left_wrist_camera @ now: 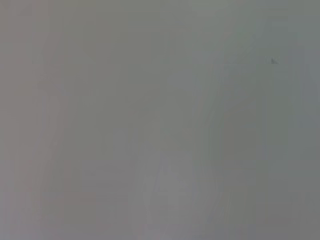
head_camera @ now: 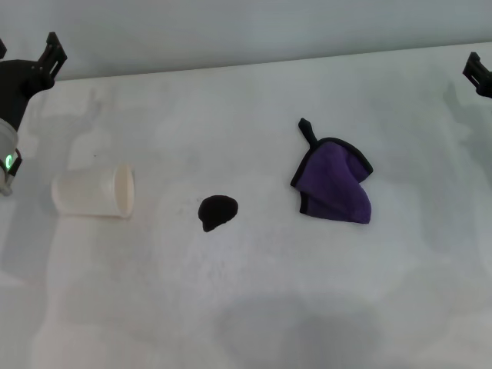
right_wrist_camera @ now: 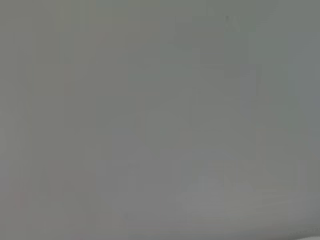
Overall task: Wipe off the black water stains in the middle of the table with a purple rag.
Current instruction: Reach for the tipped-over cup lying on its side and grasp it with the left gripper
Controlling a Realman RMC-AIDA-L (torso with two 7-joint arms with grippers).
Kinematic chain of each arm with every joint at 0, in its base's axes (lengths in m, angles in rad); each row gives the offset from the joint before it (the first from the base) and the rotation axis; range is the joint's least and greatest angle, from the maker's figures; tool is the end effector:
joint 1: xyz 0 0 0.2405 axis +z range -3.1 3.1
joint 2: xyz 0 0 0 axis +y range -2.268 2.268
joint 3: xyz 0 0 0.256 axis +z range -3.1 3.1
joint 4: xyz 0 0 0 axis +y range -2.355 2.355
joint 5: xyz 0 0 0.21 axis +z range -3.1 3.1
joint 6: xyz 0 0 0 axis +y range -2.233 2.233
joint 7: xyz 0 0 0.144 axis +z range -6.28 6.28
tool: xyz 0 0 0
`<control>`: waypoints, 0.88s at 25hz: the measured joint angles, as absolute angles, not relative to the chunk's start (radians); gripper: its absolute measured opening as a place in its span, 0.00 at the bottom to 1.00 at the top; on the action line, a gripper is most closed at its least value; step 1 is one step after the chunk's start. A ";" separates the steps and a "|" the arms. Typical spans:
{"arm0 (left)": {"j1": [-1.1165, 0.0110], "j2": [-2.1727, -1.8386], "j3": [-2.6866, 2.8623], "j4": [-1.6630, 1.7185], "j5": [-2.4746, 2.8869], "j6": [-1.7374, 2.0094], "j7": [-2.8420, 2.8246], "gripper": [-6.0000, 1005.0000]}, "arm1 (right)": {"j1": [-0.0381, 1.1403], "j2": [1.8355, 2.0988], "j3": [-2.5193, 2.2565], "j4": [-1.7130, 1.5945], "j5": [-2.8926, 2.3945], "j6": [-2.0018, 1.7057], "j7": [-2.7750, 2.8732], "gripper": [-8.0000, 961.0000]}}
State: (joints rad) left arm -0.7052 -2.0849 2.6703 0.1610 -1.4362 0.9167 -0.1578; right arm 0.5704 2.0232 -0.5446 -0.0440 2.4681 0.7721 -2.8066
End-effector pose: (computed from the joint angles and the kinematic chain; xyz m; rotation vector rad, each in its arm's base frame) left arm -0.2773 0.4060 -0.0326 -1.6059 -0.7109 -0.7068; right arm 0.3904 0.3709 0.0351 -1.3922 0.8918 0.4686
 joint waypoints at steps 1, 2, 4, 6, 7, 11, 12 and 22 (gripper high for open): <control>-0.705 -2.085 2.670 0.161 -1.436 0.916 -0.158 0.88 | 0.566 2.023 -0.544 -0.043 2.468 0.778 -2.803 0.90; -0.705 -2.085 2.671 0.161 -1.436 0.916 -0.158 0.88 | 0.561 2.023 -0.544 -0.042 2.469 0.787 -2.797 0.90; -0.706 -2.085 2.671 0.161 -1.435 0.916 -0.158 0.88 | 0.550 2.025 -0.543 -0.034 2.469 0.833 -2.775 0.90; -0.706 -2.085 2.672 0.161 -1.434 0.914 -0.158 0.88 | 0.538 2.027 -0.543 -0.012 2.469 0.896 -2.764 0.90; -0.706 -2.084 2.672 0.161 -1.433 0.912 -0.158 0.88 | 0.535 2.028 -0.543 0.001 2.469 0.918 -2.764 0.90; -0.706 -2.081 2.669 0.159 -1.427 0.882 -0.161 0.88 | 0.520 2.028 -0.543 0.026 2.469 0.951 -2.752 0.89; -0.707 -2.080 2.668 0.156 -1.425 0.873 -0.161 0.88 | 0.515 2.028 -0.539 0.041 2.469 0.979 -2.747 0.89; -0.725 -2.078 2.648 0.153 -1.418 0.879 -0.153 0.88 | 0.466 2.024 -0.503 0.090 2.461 1.136 -2.742 0.87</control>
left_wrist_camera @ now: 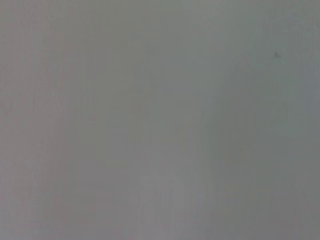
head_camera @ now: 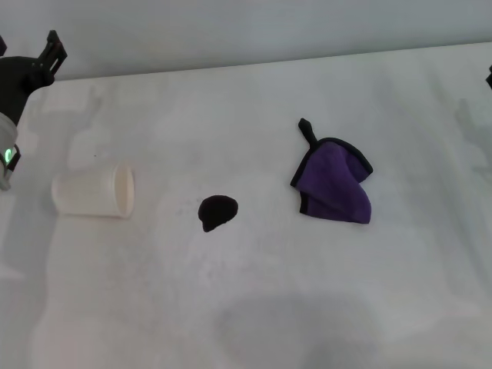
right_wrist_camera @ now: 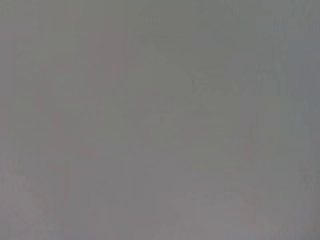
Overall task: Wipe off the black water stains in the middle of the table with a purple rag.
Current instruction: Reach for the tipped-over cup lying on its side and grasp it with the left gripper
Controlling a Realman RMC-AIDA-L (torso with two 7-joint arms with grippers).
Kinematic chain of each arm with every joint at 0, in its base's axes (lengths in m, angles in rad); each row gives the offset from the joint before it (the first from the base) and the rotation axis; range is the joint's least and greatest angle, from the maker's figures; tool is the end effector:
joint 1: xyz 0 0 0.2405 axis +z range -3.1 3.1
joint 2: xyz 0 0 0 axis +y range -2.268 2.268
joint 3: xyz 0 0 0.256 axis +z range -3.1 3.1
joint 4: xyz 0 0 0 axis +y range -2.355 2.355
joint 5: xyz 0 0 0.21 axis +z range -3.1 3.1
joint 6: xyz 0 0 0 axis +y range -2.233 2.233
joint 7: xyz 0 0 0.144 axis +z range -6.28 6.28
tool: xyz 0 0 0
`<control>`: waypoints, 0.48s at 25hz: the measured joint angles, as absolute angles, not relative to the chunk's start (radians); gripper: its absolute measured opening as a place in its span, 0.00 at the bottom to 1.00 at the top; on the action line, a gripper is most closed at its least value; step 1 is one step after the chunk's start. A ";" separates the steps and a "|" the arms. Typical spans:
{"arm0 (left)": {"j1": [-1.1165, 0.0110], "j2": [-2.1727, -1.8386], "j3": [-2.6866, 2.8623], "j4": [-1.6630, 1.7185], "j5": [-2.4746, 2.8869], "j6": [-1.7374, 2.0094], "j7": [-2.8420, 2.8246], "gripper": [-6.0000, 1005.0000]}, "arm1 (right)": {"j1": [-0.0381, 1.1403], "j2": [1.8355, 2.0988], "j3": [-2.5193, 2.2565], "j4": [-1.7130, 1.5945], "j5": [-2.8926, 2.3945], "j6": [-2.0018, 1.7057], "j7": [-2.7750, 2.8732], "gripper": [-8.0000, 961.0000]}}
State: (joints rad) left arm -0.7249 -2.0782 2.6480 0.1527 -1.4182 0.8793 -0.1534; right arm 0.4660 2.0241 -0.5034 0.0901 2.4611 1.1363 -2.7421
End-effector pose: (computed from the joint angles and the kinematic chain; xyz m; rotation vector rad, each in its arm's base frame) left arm -0.2762 0.4132 -0.0304 -1.6166 -0.7106 -0.6798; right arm 0.3912 0.3188 0.0312 -1.2912 0.8554 0.7116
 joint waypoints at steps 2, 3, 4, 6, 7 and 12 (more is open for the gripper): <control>-0.728 -2.077 2.647 0.152 -1.418 0.878 -0.152 0.88 | 0.457 2.023 -0.504 0.093 2.460 1.148 -2.742 0.86; -0.728 -2.077 2.647 0.152 -1.418 0.877 -0.152 0.88 | 0.454 2.022 -0.506 0.097 2.458 1.136 -2.742 0.86; -0.727 -2.076 2.646 0.151 -1.419 0.879 -0.152 0.88 | 0.454 2.022 -0.506 0.097 2.458 1.136 -2.742 0.86; -0.721 -2.076 2.646 0.155 -1.419 0.890 -0.152 0.88 | 0.444 2.022 -0.508 0.098 2.457 1.127 -2.742 0.86; -0.717 -2.077 2.646 0.160 -1.419 0.902 -0.153 0.88 | 0.439 2.022 -0.508 0.098 2.457 1.124 -2.742 0.86; -0.665 -2.080 2.646 0.193 -1.419 1.001 -0.160 0.88 | 0.437 2.019 -0.507 0.085 2.457 1.082 -2.746 0.86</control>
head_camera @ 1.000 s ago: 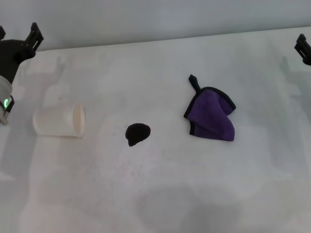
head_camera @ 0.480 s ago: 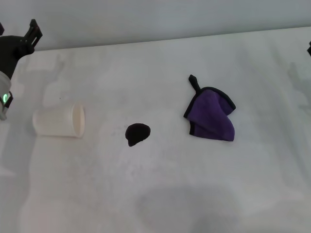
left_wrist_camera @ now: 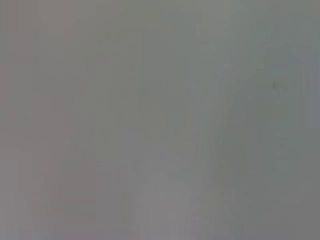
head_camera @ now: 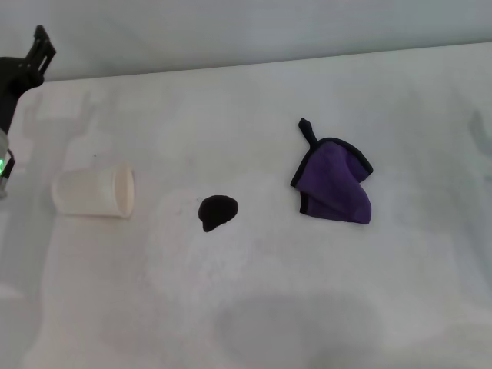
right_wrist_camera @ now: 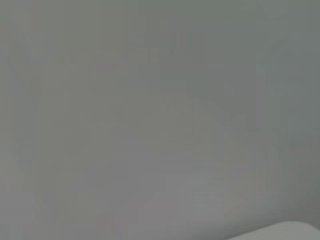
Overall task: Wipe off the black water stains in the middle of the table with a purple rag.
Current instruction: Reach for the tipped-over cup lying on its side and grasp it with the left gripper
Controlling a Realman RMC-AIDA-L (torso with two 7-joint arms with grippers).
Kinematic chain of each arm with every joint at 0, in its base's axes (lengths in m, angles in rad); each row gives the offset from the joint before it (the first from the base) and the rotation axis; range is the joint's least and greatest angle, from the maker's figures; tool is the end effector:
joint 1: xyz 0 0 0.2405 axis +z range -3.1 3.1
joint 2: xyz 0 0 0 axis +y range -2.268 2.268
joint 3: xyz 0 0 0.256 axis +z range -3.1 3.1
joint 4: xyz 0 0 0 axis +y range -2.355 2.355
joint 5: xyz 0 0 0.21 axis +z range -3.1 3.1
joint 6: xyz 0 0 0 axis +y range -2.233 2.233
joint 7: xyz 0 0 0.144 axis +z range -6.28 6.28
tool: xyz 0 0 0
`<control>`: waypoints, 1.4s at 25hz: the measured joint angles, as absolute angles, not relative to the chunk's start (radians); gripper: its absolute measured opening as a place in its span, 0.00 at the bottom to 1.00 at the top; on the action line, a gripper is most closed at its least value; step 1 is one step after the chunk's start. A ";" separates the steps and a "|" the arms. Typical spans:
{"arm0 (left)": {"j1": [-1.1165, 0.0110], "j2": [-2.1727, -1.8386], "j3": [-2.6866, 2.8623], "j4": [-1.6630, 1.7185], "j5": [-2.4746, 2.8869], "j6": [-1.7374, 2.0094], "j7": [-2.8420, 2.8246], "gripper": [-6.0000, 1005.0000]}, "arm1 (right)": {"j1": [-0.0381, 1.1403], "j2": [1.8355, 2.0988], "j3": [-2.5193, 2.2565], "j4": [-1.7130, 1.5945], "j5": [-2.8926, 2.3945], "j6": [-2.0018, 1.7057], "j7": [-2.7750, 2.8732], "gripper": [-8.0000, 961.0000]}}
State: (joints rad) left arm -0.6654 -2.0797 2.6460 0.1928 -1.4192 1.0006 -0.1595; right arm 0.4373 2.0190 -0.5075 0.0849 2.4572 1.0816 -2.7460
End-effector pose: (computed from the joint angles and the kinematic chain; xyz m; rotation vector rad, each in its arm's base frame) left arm -0.2781 0.3965 -0.0265 -1.5604 -0.6895 -0.7766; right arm 0.4069 0.3077 0.0296 -1.2878 0.9038 0.6416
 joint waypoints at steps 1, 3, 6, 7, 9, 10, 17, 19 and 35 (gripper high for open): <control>-0.657 -2.080 2.646 0.197 -1.420 1.012 -0.162 0.88 | 0.437 2.018 -0.507 0.075 2.457 1.078 -2.749 0.86; -0.635 -2.079 2.646 0.207 -1.421 1.039 -0.172 0.88 | 0.434 2.018 -0.507 0.053 2.457 1.077 -2.753 0.86; -0.600 -2.078 2.646 0.216 -1.419 1.083 -0.202 0.88 | 0.432 2.018 -0.508 0.037 2.457 1.082 -2.755 0.86; -0.591 -2.078 2.648 0.217 -1.416 1.098 -0.210 0.88 | 0.432 2.017 -0.508 0.032 2.457 1.086 -2.755 0.86; -0.574 -2.077 2.652 0.222 -1.413 1.131 -0.220 0.88 | 0.432 2.017 -0.509 0.024 2.457 1.097 -2.756 0.86; -0.565 -2.077 2.654 0.225 -1.411 1.146 -0.222 0.88 | 0.431 2.018 -0.509 0.024 2.457 1.108 -2.756 0.86; -0.568 -2.043 2.656 0.197 -1.275 1.173 -0.477 0.88 | 0.428 2.022 -0.506 0.033 2.457 1.151 -2.755 0.86; -0.588 -2.009 2.656 0.149 -1.149 1.164 -0.662 0.88 | 0.432 2.022 -0.504 0.034 2.457 1.151 -2.755 0.86; -0.840 -1.903 2.849 -0.663 -0.424 1.649 -1.498 0.87 | 0.481 2.023 -0.498 0.034 2.460 1.086 -2.754 0.86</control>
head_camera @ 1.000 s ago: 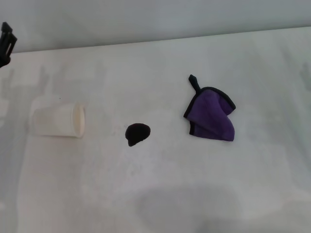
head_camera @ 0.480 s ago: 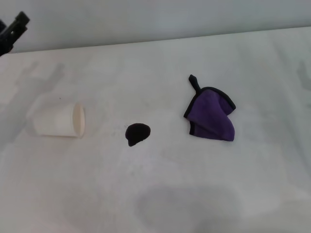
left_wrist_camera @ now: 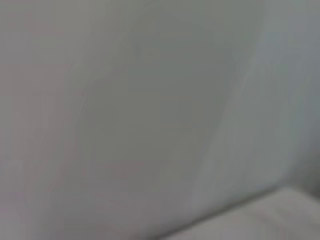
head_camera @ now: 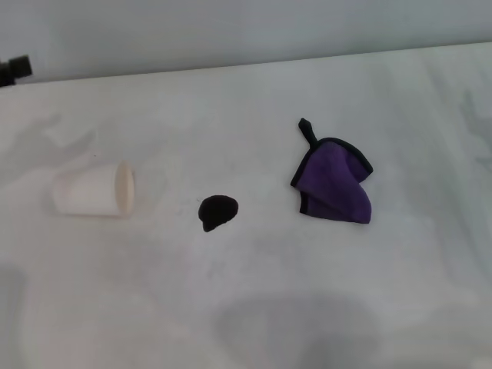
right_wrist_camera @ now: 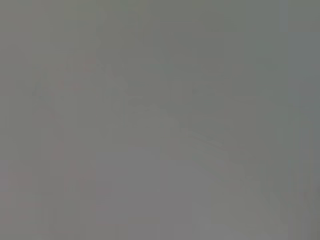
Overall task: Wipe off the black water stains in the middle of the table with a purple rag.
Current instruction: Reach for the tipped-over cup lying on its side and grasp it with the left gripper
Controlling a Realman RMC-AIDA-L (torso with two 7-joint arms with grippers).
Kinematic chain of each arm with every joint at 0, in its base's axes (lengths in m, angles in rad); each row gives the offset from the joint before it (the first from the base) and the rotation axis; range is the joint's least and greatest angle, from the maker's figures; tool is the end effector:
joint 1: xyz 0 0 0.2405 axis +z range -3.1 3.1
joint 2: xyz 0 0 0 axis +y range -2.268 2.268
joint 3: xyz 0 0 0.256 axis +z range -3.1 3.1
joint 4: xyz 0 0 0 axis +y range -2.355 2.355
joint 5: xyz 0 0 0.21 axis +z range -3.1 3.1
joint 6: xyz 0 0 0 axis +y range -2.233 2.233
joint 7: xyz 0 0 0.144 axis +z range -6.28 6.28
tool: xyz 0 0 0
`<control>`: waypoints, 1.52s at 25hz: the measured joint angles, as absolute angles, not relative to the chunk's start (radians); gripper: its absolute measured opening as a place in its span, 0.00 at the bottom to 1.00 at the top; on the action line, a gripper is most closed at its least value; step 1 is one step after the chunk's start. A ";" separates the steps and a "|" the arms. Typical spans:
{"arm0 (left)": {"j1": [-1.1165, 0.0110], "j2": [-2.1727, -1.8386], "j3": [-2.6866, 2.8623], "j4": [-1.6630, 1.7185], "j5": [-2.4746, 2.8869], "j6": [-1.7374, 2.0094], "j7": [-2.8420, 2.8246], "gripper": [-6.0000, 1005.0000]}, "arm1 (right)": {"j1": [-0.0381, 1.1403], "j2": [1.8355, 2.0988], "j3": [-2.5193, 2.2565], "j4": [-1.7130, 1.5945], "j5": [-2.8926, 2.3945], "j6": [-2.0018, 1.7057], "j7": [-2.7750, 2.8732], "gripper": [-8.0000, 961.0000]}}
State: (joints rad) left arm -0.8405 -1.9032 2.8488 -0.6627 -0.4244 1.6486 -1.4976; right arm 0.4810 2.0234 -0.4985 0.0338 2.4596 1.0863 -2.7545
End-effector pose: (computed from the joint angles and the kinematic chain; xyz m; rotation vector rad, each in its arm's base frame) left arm -0.2807 0.3900 0.1130 -2.3783 -0.8707 -0.6831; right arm 0.3907 0.3317 0.0422 -1.2947 0.8199 0.6807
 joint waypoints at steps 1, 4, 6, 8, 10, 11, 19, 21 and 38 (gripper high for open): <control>-0.862 -1.899 2.849 -0.686 -0.378 1.658 -1.498 0.87 | 0.482 2.023 -0.498 0.031 2.460 1.082 -2.754 0.86; -0.935 -1.880 2.849 -0.728 -0.211 1.675 -1.489 0.87 | 0.485 2.022 -0.496 0.027 2.464 1.068 -2.754 0.86; -0.999 -1.868 2.850 -0.739 -0.087 1.682 -1.478 0.87 | 0.485 2.022 -0.496 0.027 2.465 1.066 -2.754 0.86; -1.059 -1.863 2.850 -0.743 0.024 1.690 -1.455 0.87 | 0.484 2.022 -0.496 0.025 2.466 1.063 -2.754 0.86; -1.118 -1.863 2.850 -0.746 0.135 1.699 -1.422 0.87 | 0.484 2.021 -0.495 0.025 2.466 1.062 -2.753 0.86; -1.149 -1.866 2.850 -0.748 0.192 1.701 -1.400 0.87 | 0.484 2.021 -0.495 0.024 2.466 1.061 -2.752 0.86; -1.330 -2.003 2.850 -0.894 0.485 1.637 -1.180 0.87 | 0.485 2.021 -0.492 0.024 2.467 1.053 -2.748 0.86; -1.358 -2.048 2.850 -0.943 0.516 1.589 -1.148 0.87 | 0.482 2.021 -0.492 0.025 2.468 1.051 -2.747 0.86; -1.390 -2.075 2.850 -0.683 0.725 1.404 -1.165 0.87 | 0.490 2.023 -0.452 0.039 2.471 1.010 -2.744 0.86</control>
